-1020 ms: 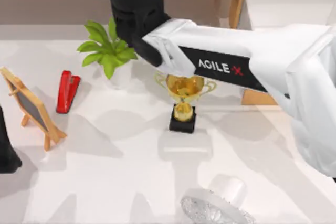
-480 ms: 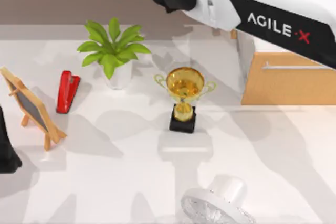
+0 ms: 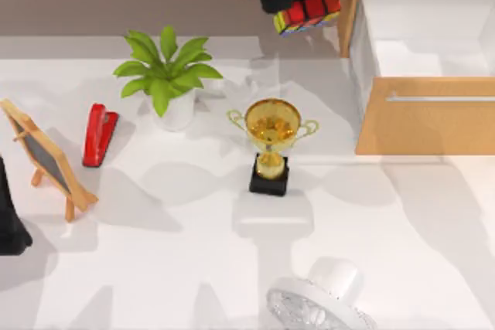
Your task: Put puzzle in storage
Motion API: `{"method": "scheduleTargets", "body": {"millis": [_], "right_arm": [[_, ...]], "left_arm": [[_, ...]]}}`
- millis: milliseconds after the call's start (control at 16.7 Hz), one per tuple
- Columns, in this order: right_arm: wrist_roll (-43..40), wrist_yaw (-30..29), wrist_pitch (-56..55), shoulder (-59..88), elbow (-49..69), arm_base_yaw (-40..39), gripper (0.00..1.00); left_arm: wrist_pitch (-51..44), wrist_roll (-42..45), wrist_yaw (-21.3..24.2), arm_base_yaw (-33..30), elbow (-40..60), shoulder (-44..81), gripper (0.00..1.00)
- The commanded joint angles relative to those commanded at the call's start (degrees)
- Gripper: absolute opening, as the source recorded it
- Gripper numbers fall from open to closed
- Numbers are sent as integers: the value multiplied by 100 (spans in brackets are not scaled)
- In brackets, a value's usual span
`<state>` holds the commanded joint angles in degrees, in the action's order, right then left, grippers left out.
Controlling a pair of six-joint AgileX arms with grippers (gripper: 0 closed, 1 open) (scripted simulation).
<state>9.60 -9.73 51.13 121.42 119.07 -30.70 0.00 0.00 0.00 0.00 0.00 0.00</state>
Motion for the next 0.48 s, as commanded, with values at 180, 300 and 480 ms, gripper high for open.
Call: {"method": "scheduleTargets", "body": {"millis": [180,300,480], "right_arm": [[35,388,1230,-21,346,609,0],[37,557,1830,101,615,1071,0],[8,726,2437,542,983,1704,0]], "left_arm": [[0,0,0,0,0,0,100],[0,0,0,0,0,0,100],[0,0,0,0,0,0,100]]}}
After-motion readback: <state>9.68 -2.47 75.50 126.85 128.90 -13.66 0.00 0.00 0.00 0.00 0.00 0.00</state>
